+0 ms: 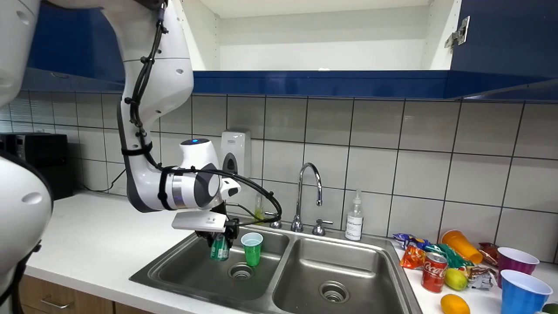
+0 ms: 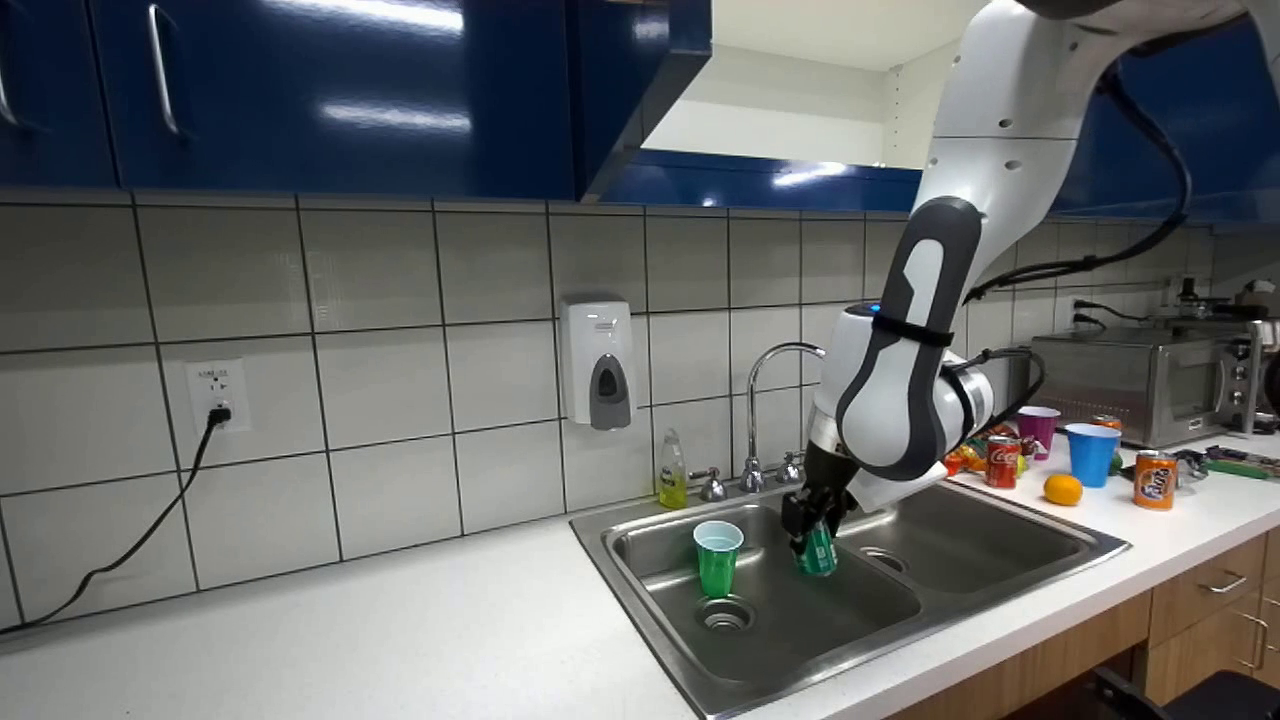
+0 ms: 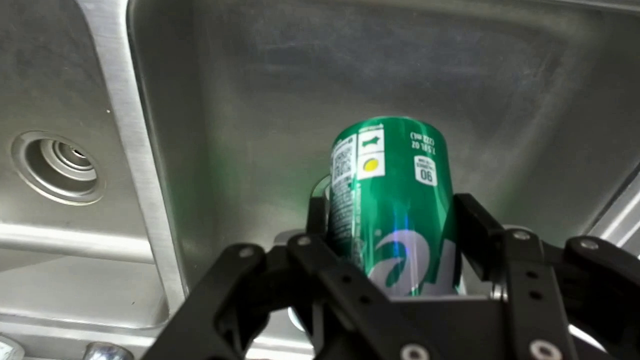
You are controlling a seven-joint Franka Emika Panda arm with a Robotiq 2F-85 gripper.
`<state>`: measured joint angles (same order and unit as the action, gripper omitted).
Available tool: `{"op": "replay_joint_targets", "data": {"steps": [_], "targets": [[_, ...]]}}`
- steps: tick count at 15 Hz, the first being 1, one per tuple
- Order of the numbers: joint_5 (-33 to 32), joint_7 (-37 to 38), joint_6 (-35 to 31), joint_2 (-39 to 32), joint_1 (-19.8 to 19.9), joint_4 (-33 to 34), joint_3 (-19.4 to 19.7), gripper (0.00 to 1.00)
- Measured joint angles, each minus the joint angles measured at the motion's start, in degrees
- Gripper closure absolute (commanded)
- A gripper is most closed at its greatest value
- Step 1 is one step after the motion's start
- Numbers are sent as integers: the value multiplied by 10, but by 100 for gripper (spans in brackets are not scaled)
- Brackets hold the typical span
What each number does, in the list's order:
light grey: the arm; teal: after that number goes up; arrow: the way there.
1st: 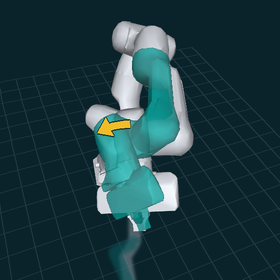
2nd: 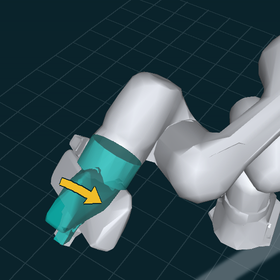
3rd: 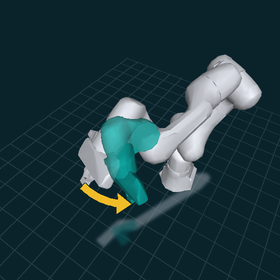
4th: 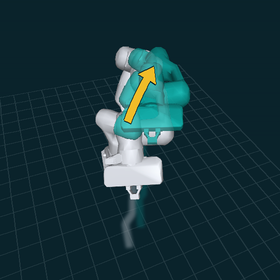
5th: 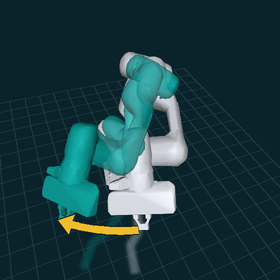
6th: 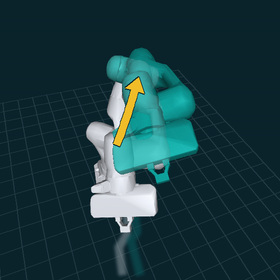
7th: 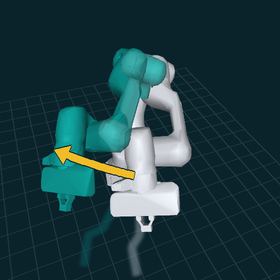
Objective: Put the green can in the sink.
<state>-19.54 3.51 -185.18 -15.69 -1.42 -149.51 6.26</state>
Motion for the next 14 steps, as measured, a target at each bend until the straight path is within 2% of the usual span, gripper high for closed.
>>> {"op": "replay_joint_targets", "data": {"steps": [3, 7, 11, 14], "targets": [[1, 0, -21, -48, -36, 23, 25, 61], [2, 0, -49, -121, -66, 63, 39, 61], [68, -34, -72, -192, -78, 107, 32, 61], [93, -46, -89, -239, -80, 142, 26, 61]]}}
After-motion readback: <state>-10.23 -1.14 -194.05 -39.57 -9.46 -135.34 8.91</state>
